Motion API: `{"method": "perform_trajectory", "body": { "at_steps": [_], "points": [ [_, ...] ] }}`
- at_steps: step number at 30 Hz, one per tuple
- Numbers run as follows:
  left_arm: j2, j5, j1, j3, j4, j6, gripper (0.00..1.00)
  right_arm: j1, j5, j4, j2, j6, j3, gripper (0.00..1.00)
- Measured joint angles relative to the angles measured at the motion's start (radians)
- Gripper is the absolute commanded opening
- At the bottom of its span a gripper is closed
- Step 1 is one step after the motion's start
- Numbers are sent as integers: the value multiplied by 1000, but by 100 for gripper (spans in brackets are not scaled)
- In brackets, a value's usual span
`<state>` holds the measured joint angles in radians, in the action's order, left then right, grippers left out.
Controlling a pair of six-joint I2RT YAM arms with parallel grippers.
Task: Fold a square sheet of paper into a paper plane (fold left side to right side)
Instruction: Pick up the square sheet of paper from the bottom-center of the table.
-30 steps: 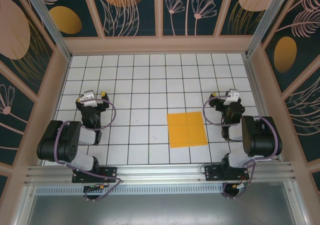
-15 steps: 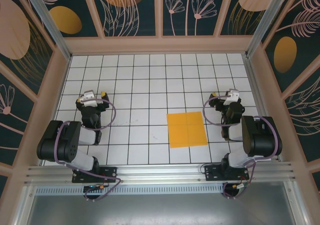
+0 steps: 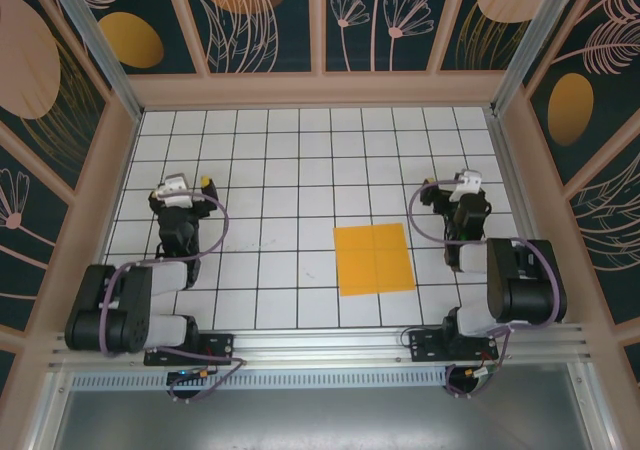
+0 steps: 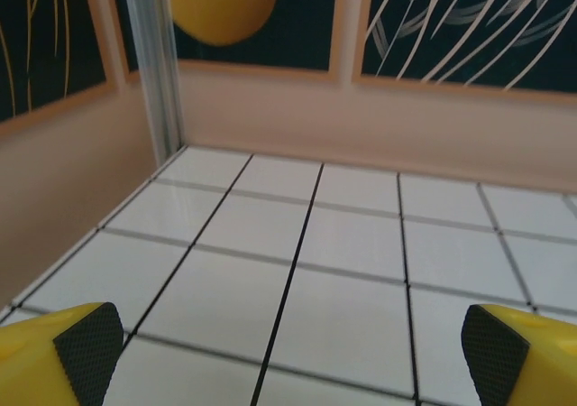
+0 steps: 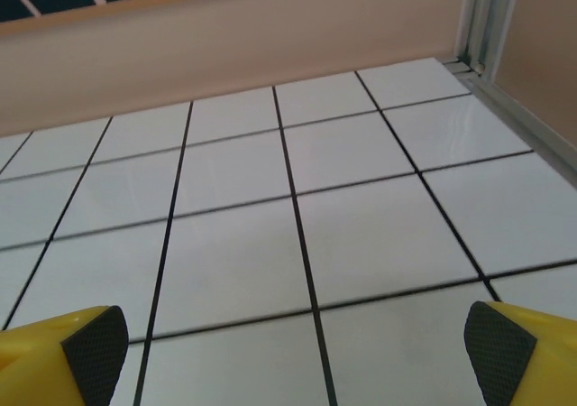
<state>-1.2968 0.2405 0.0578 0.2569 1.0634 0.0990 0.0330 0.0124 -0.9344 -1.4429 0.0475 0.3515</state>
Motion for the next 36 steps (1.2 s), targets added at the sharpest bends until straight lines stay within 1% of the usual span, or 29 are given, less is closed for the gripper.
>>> {"method": "perform_trajectory", "body": {
  "at_steps": [2, 5, 9, 11, 17, 21, 23, 26, 32, 36],
  "points": [
    [83, -35, 0, 32, -76, 35, 99, -2, 9, 89, 48, 26, 56, 99],
    [153, -115, 0, 100, -215, 105, 99, -12, 17, 211, 130, 64, 84, 99],
    [167, -244, 10, 209, -401, 197, 99, -29, 14, 407, 218, 118, 116, 99],
    [170, -288, 47, 238, -460, 231, 99, -35, 13, 513, 246, 157, 146, 99],
    [174, -366, 301, 248, -591, 303, 99, -66, -34, 803, 260, 286, 234, 99],
    [140, -402, 452, 267, -657, 325, 99, -145, -60, 955, 208, 316, 277, 97],
    [98, -428, 521, 290, -676, 334, 99, -196, -68, 1017, 169, 327, 299, 97],
    [27, -462, 617, 323, -693, 344, 99, -245, -86, 1075, 113, 337, 321, 95],
    [-119, -505, 780, 367, -702, 367, 98, -286, -85, 1162, 37, 356, 350, 95],
    [-208, -525, 846, 386, -711, 380, 99, -309, -82, 1202, 33, 360, 351, 95]
  ]
}}
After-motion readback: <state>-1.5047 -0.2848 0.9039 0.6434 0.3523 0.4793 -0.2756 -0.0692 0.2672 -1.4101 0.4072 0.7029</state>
